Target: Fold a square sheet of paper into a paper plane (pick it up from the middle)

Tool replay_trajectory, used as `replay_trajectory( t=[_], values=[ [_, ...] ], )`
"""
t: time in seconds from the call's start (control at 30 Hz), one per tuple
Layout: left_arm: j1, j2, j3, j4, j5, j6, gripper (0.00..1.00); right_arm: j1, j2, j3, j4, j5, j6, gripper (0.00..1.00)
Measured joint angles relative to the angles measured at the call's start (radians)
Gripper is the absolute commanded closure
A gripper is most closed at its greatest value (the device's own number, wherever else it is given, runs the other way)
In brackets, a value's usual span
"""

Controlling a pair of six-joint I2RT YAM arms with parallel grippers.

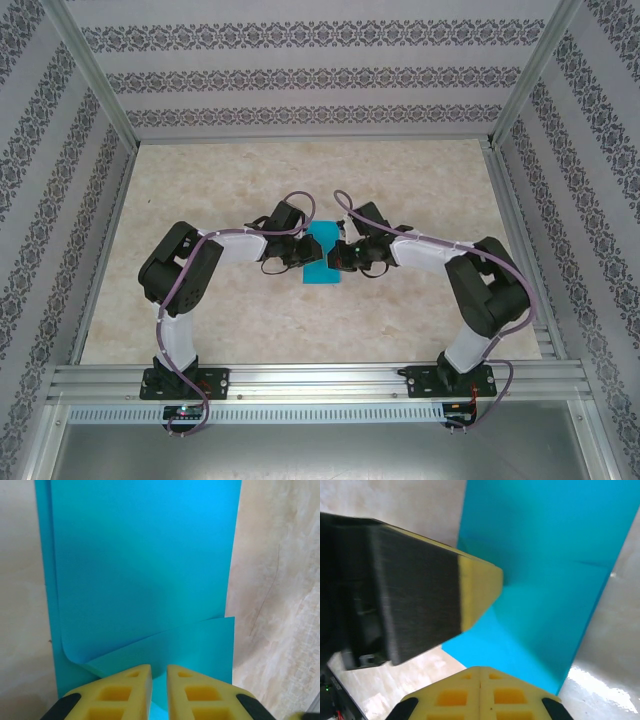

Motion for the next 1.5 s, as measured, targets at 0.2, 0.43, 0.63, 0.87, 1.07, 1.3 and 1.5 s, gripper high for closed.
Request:
replay_trajectory(
  t=[0.2,0.43,0.63,0.87,1.07,1.3,1.5],
  values=[
    [0.000,0.002,0.000,0.000,-0.001,0.003,0.86,0.004,0.077,0.052,-0.040,-0.010,-0.005,0.97],
    [0.000,0.004,0.000,0.000,-0.001,0.006,0.87,0.004,0.140,0.112,-0.061,-0.010,-0.005,0.96],
    [0.000,0.004,0.000,0.000,-0.002,0.007,0.87,0.004,0.163,0.134,-0.097,-0.009,-0.012,0.96],
    [0.000,0.004,0.000,0.000,-0.002,0.013,0.87,0.003,0.170,0.128,-0.110,-0.005,-0.031,0.96],
    [0.000,0.005,0.000,0.000,-0.005,0.014,0.87,0.003,0.158,0.103,-0.087,-0.006,-0.042,0.96],
    [0.000,0.009,0.002,0.000,0.003,0.014,0.87,-0.006,0.117,0.043,-0.070,-0.014,-0.064,0.96],
    [0.000,0.011,0.005,-0.001,0.006,0.014,0.87,-0.021,0.061,-0.016,-0.106,-0.025,-0.083,0.96]
  ],
)
